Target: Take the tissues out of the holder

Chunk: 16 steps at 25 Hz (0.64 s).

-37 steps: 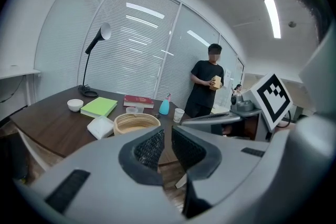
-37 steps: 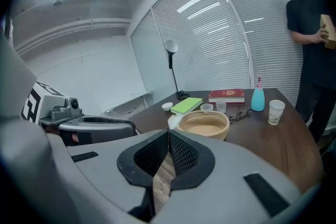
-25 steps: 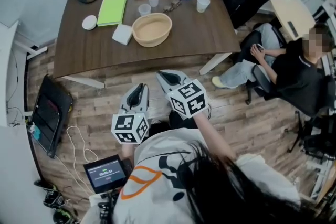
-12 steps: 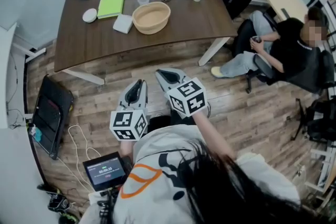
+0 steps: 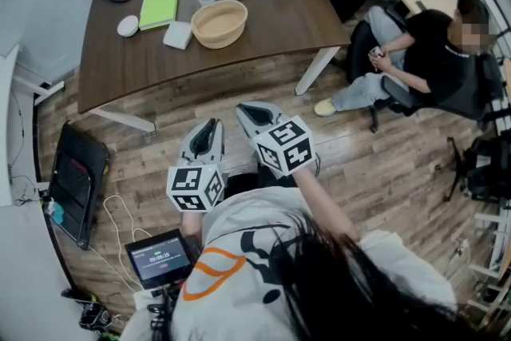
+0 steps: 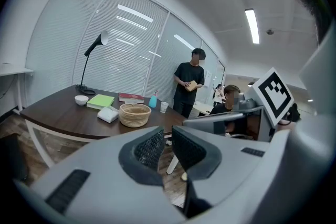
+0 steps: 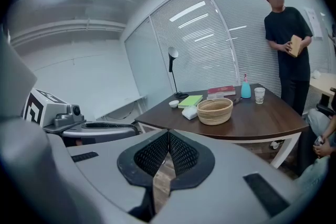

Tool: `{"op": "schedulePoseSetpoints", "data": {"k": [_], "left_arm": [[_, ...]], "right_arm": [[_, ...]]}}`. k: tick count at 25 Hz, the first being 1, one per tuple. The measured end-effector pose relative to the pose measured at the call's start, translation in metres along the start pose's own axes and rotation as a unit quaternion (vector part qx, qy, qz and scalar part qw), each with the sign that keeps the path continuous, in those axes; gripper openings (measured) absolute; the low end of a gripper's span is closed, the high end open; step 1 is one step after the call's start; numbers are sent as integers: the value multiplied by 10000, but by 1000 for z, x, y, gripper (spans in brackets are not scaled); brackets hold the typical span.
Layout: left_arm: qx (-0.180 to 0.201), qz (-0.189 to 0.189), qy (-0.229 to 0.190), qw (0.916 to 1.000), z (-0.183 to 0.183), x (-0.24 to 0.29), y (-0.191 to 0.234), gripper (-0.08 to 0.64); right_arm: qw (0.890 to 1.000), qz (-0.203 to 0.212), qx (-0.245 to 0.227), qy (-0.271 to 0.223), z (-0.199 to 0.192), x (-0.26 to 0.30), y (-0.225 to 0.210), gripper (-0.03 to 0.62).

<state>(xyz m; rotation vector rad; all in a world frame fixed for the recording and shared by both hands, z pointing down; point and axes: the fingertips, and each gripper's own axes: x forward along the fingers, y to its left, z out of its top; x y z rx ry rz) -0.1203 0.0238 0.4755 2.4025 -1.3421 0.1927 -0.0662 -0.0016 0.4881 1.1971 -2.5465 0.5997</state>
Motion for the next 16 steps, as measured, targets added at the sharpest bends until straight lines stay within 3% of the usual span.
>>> {"op": "schedulePoseSetpoints", "data": {"k": [16], "left_arm": [[-29,50,-30,10000,1,0,3,44]], "right_arm": [[9999,-2,-98,76,0,1,-1,12]]}}
